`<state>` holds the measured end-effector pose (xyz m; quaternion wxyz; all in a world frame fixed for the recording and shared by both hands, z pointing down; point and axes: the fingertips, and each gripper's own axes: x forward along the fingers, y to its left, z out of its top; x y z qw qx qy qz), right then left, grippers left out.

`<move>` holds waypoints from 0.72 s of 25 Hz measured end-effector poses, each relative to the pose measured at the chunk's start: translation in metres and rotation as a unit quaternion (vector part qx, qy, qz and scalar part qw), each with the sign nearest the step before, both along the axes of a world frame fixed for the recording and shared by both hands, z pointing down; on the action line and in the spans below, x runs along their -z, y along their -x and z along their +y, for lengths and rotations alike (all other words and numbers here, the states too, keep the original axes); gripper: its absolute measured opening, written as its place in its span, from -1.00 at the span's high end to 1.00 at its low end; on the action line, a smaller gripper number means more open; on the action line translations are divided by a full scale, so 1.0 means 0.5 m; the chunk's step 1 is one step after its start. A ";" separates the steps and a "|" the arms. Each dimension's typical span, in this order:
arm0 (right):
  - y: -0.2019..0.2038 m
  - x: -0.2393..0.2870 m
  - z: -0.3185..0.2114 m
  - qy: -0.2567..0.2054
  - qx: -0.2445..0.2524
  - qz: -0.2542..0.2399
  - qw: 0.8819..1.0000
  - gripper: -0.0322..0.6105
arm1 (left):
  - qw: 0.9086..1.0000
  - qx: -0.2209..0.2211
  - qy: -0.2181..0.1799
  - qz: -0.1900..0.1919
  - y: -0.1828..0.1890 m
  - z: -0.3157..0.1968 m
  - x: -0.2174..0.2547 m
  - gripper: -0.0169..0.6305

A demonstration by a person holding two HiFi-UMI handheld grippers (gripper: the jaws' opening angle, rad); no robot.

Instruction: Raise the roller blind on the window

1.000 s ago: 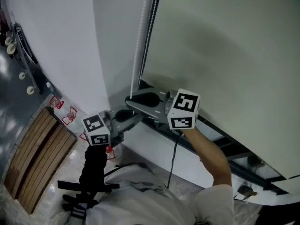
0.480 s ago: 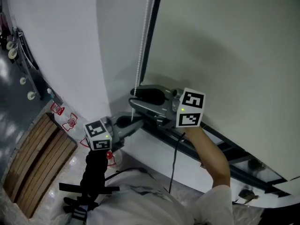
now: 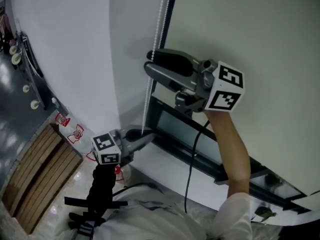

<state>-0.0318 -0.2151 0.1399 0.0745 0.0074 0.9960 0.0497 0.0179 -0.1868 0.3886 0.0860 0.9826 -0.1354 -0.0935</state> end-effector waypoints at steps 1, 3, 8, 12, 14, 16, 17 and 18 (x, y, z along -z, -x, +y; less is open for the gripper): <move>0.000 0.008 0.001 -0.010 0.000 -0.005 1.000 0.52 | 1.000 0.000 0.000 -0.001 0.001 0.001 -0.014 0.95; 0.000 0.037 -0.001 -0.027 0.002 -0.013 1.000 0.52 | 1.000 0.000 -0.001 -0.001 0.002 0.001 -0.023 0.95; 0.006 0.140 -0.005 -0.051 0.008 -0.025 0.998 0.52 | 1.000 -0.003 -0.001 0.002 -0.002 0.004 0.008 0.95; 0.007 0.178 -0.008 -0.067 0.005 -0.030 0.997 0.52 | 1.000 -0.005 -0.002 0.000 -0.002 0.004 0.004 0.95; 0.010 0.196 -0.009 -0.073 0.002 -0.032 0.997 0.52 | 1.000 -0.006 -0.002 0.000 -0.002 0.005 0.002 0.95; 0.010 0.209 -0.010 -0.076 -0.002 -0.037 0.996 0.56 | 1.000 -0.005 -0.001 0.001 -0.002 0.006 0.001 0.95; 0.009 0.213 -0.012 -0.076 -0.007 -0.040 0.996 0.60 | 1.000 -0.005 -0.001 0.001 -0.002 0.006 0.000 0.95; 0.007 0.215 -0.014 -0.076 -0.013 -0.044 0.996 0.68 | 1.000 -0.005 0.000 0.000 -0.002 0.006 -0.001 0.95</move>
